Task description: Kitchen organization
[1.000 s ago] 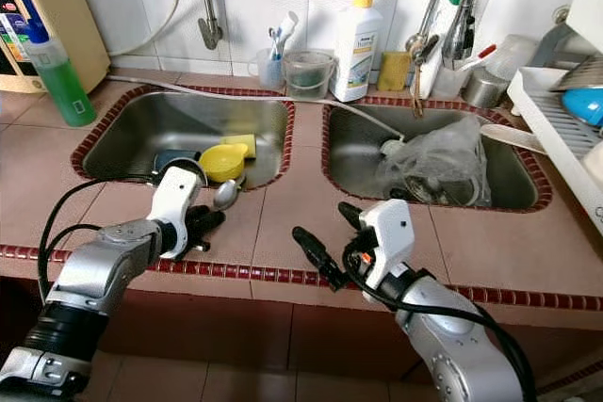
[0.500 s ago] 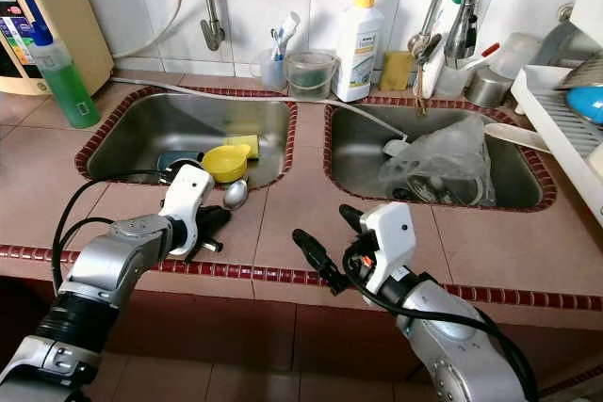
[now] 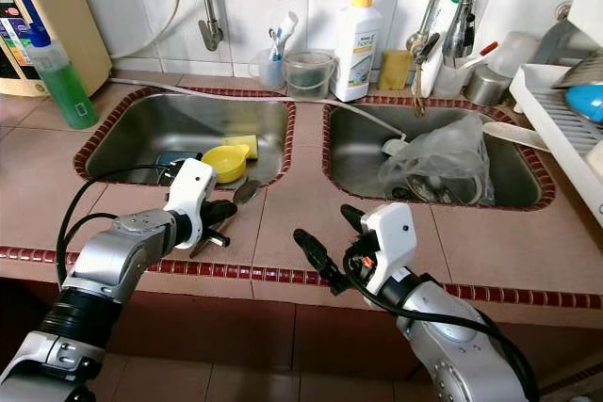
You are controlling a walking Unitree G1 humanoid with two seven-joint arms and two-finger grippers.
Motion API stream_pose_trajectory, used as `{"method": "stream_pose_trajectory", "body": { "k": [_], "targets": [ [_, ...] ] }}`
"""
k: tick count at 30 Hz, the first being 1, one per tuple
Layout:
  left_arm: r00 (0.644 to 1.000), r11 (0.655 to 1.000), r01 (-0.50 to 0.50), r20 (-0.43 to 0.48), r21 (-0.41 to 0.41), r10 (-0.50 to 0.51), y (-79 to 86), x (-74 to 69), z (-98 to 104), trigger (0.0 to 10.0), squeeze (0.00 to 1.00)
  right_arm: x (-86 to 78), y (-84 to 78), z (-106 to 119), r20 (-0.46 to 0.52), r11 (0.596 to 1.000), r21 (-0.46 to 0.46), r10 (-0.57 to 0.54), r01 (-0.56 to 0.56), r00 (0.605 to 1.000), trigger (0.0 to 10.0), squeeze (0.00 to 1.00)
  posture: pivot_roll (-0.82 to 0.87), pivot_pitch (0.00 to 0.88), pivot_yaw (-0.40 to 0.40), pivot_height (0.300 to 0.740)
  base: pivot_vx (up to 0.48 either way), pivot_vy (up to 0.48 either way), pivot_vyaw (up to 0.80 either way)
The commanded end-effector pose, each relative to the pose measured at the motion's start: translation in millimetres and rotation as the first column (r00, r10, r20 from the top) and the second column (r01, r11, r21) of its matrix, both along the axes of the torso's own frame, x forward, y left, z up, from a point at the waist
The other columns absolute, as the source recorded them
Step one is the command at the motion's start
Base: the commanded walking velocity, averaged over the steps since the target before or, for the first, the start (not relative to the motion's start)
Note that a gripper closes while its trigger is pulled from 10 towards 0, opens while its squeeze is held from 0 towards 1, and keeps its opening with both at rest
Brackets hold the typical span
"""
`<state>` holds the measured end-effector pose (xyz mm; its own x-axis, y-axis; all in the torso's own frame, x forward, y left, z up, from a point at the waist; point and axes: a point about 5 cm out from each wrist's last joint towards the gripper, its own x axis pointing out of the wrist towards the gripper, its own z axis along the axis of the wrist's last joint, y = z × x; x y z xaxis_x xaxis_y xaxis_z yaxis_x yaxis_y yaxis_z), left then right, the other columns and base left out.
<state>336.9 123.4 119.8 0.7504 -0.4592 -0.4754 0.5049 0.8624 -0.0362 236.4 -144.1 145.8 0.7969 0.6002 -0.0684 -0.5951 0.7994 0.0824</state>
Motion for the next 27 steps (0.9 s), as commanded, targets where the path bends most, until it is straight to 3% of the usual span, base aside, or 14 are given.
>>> {"method": "stream_pose_trajectory", "body": {
  "k": [1, 19, 27],
  "targets": [
    [1.000, 1.000, 0.000, -0.015, 0.002, 0.000, 3.9, -2.3, -2.8, 0.0, 0.00, 1.3, 1.0, 3.0, 0.010, 1.000, -0.002, 0.017, -0.017, 1.000, 10.0, 0.00, -0.03, 0.000, 0.016, 0.740, 0.000, 0.000, 0.00],
    [1.000, 1.000, 0.000, -0.012, -0.025, 0.000, 6.2, -4.5, -3.5, 0.0, 0.00, 3.3, 0.0, 3.8, 0.015, 1.000, -0.015, 0.024, -0.024, 1.000, 10.0, 0.00, -0.03, 0.000, 0.005, 0.740, 0.000, 0.000, 0.00],
    [1.000, 0.993, -0.015, -0.012, -0.116, 0.014, 8.1, -1.5, 5.1, 0.0, 0.00, 4.0, -0.7, 3.4, 0.012, 1.000, -0.015, 0.023, -0.023, 1.000, 10.0, 0.00, -0.03, 0.000, 0.001, 0.740, 0.000, 0.000, 0.00]
  ]
}}
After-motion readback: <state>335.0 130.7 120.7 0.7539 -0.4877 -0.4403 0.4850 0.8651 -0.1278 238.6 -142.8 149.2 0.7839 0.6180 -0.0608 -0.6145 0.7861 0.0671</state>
